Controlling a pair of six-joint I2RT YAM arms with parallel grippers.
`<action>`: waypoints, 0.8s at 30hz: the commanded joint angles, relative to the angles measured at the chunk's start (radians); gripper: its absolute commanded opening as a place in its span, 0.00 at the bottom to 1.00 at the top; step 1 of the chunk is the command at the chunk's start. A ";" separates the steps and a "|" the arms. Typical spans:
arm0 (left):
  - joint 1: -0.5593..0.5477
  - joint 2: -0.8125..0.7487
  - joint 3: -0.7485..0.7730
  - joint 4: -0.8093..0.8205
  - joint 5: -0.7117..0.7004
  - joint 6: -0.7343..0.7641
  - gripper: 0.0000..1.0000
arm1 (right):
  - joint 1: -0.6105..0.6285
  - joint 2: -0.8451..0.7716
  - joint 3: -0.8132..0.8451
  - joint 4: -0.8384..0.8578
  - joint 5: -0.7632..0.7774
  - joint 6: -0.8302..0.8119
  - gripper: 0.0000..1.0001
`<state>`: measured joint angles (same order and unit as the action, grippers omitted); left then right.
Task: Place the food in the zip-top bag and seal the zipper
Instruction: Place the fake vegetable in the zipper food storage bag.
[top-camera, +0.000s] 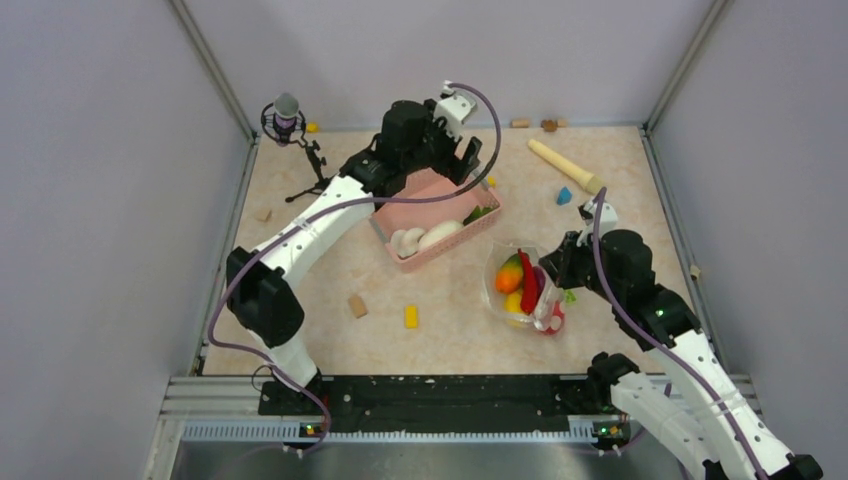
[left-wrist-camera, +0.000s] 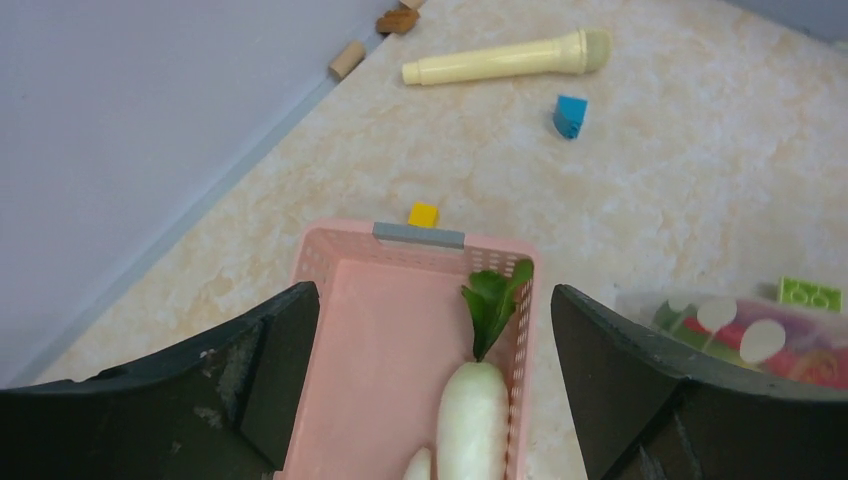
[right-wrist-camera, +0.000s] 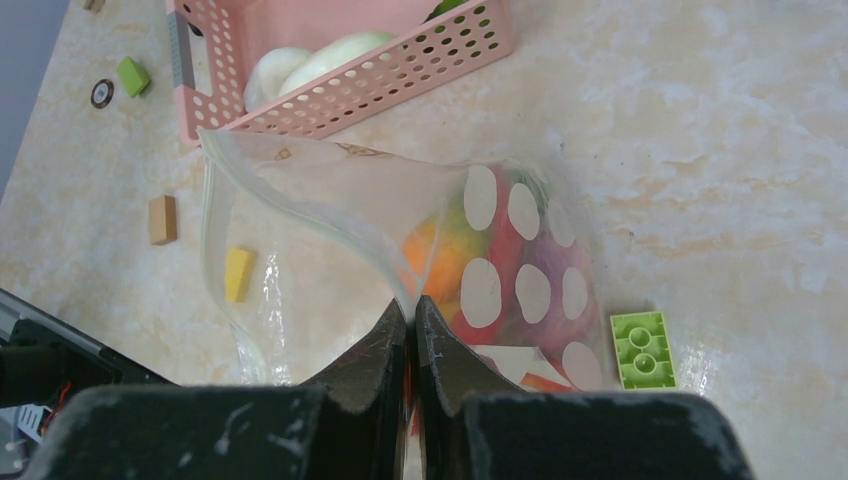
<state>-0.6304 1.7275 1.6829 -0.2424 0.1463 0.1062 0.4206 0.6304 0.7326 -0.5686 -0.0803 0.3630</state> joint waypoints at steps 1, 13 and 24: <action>0.000 -0.011 0.000 -0.147 0.140 0.238 0.90 | -0.002 -0.004 -0.002 0.042 0.014 0.008 0.05; 0.144 -0.003 -0.169 -0.272 0.276 0.404 0.93 | -0.002 0.005 -0.002 0.036 0.053 0.008 0.05; 0.192 0.139 -0.125 -0.271 0.255 0.420 0.93 | -0.003 0.005 -0.004 0.035 0.055 0.008 0.05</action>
<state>-0.4397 1.8297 1.5043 -0.5106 0.3923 0.5007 0.4206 0.6415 0.7326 -0.5682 -0.0380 0.3634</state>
